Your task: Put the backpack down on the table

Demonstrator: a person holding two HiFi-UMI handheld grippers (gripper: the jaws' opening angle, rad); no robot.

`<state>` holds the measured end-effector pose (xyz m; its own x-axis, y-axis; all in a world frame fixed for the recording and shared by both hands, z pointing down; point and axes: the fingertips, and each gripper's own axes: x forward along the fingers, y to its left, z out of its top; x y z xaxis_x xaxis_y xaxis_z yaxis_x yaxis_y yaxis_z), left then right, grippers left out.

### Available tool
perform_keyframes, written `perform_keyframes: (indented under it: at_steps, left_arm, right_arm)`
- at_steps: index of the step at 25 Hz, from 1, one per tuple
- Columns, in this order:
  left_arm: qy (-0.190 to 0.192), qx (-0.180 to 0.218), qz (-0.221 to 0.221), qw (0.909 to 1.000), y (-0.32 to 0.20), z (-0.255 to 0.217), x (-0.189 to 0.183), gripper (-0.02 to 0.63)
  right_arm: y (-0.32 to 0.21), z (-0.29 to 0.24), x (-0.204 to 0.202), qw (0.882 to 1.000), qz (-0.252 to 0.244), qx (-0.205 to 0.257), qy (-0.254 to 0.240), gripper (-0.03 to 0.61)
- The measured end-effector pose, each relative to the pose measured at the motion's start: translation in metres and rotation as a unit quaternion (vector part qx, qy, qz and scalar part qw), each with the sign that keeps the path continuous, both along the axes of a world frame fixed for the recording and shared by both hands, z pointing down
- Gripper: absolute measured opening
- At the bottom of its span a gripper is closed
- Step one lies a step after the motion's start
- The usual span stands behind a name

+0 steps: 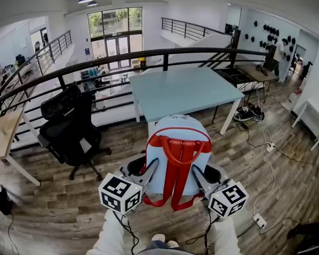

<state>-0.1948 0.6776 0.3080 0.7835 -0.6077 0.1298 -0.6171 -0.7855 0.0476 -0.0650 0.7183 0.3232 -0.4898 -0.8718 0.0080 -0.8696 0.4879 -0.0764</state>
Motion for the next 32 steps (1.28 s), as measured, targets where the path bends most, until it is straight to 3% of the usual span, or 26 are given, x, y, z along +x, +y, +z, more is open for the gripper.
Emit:
perform_keyframes:
  at_steps: [20, 32]
  left_arm:
    - [-0.004, -0.010, 0.017, 0.9998, -0.070, 0.019, -0.030, 0.095]
    - [-0.004, -0.015, -0.007, 0.9999, -0.161, 0.027, -0.017, 0.094]
  right_arm:
    - [-0.064, 0.019, -0.032, 1.000, 0.025, -0.018, -0.003, 0.095]
    - [-0.163, 0.030, -0.016, 1.000, 0.001, -0.023, -0.012, 0.095]
